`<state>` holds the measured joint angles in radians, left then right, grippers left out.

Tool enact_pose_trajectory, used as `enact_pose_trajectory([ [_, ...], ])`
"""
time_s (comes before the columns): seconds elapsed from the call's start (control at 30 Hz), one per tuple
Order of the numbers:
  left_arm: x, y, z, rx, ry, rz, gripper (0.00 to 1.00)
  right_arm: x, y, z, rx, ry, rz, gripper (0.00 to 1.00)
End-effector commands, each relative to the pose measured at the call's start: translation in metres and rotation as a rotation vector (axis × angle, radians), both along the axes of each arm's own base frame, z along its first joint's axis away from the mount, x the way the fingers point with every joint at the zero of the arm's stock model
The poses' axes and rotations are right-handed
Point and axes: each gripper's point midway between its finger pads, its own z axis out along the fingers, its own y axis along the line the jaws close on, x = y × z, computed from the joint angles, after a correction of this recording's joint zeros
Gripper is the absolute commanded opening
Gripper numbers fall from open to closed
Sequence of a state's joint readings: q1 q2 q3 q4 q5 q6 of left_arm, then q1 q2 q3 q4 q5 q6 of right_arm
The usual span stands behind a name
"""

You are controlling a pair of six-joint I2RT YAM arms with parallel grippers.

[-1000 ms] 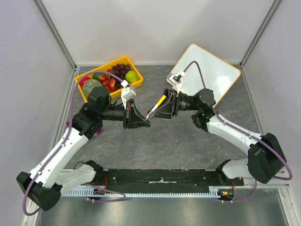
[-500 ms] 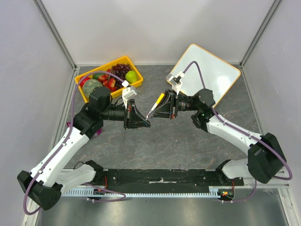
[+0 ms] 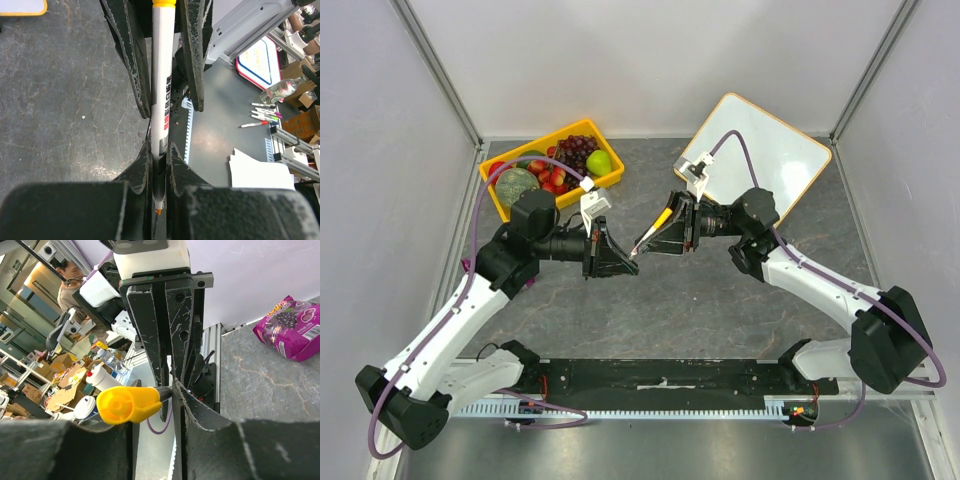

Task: Write a sentence on the whiteboard
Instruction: Pick up the whiteboard marker at the center of the board.

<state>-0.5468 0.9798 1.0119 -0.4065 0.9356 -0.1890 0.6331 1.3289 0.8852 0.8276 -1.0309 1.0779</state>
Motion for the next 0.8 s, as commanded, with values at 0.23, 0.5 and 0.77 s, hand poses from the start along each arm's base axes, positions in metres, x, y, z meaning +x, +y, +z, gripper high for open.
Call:
enact_pose_trajectory([
  [0.23, -0.003, 0.004, -0.007, 0.017, -0.009, 0.006, 0.02, -0.008, -0.004, 0.006, -0.017, -0.075, -0.009, 0.29],
  [0.5, -0.001, 0.002, -0.008, 0.022, -0.002, -0.006, 0.02, -0.004, -0.002, -0.004, -0.088, -0.087, -0.038, 0.00],
  [0.77, 0.008, 0.003, -0.010, 0.035, 0.007, 0.052, 0.36, 0.012, -0.010, -0.022, -0.220, -0.139, -0.174, 0.00],
])
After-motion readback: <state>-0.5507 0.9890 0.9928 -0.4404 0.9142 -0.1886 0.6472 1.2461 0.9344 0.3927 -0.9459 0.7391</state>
